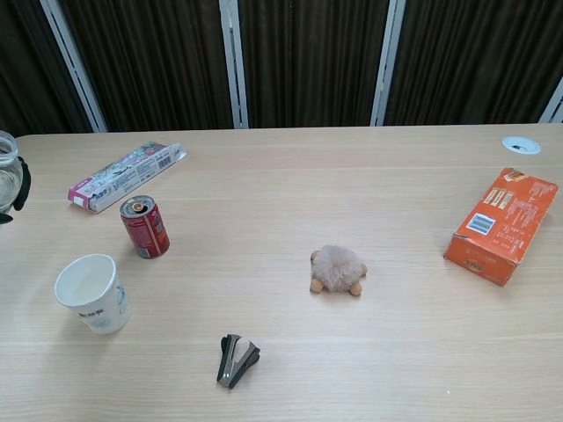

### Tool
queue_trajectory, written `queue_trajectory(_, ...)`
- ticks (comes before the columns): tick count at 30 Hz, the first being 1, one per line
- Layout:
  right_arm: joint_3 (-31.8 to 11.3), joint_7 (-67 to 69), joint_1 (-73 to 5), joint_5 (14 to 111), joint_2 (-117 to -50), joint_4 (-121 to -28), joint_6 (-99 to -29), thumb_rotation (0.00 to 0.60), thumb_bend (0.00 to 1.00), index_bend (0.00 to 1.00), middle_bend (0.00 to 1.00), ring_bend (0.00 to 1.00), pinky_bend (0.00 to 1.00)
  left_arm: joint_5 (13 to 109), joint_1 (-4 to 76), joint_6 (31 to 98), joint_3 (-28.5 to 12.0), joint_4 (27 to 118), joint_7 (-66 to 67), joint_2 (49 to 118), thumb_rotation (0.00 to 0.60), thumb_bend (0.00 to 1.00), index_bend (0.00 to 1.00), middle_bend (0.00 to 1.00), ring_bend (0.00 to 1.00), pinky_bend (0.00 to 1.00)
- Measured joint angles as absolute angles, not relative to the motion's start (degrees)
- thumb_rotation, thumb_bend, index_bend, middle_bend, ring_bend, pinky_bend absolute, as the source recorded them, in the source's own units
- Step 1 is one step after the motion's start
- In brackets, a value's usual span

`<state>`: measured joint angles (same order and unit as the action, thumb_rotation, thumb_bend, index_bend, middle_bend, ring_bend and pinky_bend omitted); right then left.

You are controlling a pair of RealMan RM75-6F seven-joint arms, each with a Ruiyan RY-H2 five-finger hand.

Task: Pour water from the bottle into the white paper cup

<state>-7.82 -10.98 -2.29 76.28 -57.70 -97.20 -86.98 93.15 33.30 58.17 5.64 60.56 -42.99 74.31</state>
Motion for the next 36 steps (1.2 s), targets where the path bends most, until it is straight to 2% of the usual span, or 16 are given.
queue_trajectory(20, -8.26, -11.31, -2.57, 74.63, -58.12, -96.28, -86.12, 0.6, 0.0, 0.0, 0.0, 0.0, 0.0, 92.79, 35.92, 54.89, 4.49, 55.81, -21.99, 81.46, 0.6, 0.38, 0.63, 0.53, 0.39, 0.39)
queue_trajectory(36, -8.4, -10.66, -2.41, 74.32, -57.89, -96.16, -86.11, 0.6, 0.0, 0.0, 0.0, 0.0, 0.0, 95.04, 36.13, 57.55, 5.54, 51.86, -11.4, 84.47, 0.6, 0.38, 0.63, 0.53, 0.39, 0.39)
